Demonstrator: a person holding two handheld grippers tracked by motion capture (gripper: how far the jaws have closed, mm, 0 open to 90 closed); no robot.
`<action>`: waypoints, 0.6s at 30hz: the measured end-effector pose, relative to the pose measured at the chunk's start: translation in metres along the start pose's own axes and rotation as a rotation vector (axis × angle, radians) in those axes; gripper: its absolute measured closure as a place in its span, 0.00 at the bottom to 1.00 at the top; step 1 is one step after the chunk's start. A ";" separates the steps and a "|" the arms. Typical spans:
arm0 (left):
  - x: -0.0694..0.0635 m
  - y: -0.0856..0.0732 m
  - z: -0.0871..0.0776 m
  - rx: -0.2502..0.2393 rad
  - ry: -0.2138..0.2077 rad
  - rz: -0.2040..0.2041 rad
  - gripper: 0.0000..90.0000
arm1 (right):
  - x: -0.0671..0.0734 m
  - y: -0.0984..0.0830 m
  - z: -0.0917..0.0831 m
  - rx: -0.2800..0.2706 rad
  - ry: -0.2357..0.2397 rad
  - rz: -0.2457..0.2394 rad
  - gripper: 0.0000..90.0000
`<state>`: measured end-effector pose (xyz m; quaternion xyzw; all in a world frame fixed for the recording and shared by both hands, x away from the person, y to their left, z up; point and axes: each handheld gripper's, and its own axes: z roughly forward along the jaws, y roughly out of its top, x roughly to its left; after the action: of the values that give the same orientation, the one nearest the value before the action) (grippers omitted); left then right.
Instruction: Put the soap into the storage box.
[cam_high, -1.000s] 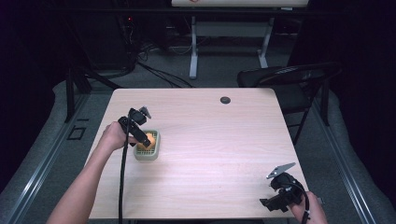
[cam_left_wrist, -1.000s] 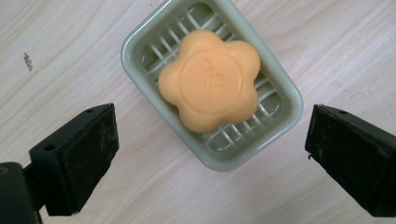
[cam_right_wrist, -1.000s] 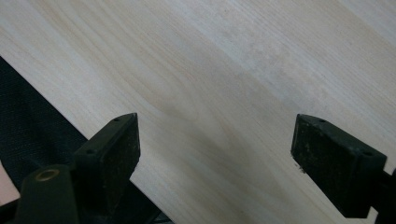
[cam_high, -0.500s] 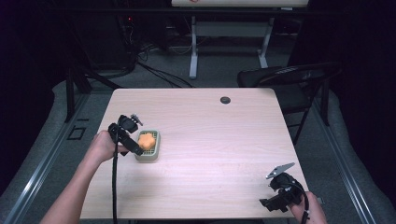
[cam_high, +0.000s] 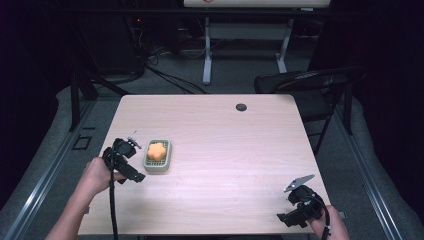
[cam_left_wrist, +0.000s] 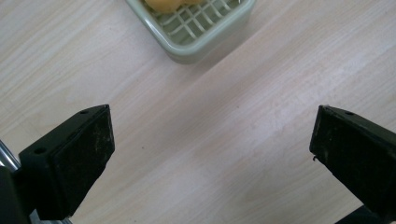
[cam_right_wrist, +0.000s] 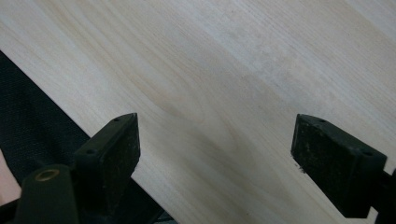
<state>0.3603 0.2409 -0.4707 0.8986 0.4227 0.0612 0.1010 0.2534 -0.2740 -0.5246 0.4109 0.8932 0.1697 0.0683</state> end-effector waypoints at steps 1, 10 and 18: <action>-0.001 -0.002 -0.001 -0.002 0.000 0.001 0.00 | 0.000 0.000 0.000 0.002 0.002 -0.003 0.17; -0.022 -0.023 -0.001 -0.035 0.012 0.008 0.00 | 0.002 0.000 0.000 -0.005 0.007 -0.001 0.17; -0.036 -0.040 0.008 -0.039 0.007 0.010 0.00 | 0.002 0.000 0.001 -0.003 0.010 0.001 0.17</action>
<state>0.3089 0.2375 -0.4887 0.8984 0.4171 0.0731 0.1168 0.2526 -0.2726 -0.5250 0.4102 0.8931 0.1732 0.0644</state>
